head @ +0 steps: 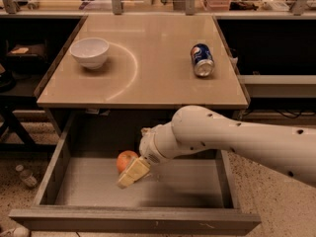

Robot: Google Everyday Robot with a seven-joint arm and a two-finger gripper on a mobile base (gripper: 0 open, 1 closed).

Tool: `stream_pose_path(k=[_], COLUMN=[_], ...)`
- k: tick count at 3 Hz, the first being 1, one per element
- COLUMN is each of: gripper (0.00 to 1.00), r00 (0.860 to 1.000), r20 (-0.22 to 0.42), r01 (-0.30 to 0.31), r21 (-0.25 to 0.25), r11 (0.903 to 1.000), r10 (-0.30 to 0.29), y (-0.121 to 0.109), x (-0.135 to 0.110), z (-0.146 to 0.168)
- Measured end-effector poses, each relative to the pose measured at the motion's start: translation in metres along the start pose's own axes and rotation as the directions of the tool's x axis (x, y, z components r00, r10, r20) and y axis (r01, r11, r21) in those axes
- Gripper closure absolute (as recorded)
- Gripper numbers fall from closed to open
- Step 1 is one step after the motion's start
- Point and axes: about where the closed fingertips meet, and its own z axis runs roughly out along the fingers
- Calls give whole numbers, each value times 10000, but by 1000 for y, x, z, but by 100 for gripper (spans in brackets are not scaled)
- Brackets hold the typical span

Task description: Pick orange from top drawer and place on counter

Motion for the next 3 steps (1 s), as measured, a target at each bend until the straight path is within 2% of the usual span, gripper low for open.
stream_pose_path(k=[3], gripper=[0], r00=[9997], r20=[6], r01=[231], r21=[291], r11=[9993], r10=[-232], y=[-8], x=[9], z=[41])
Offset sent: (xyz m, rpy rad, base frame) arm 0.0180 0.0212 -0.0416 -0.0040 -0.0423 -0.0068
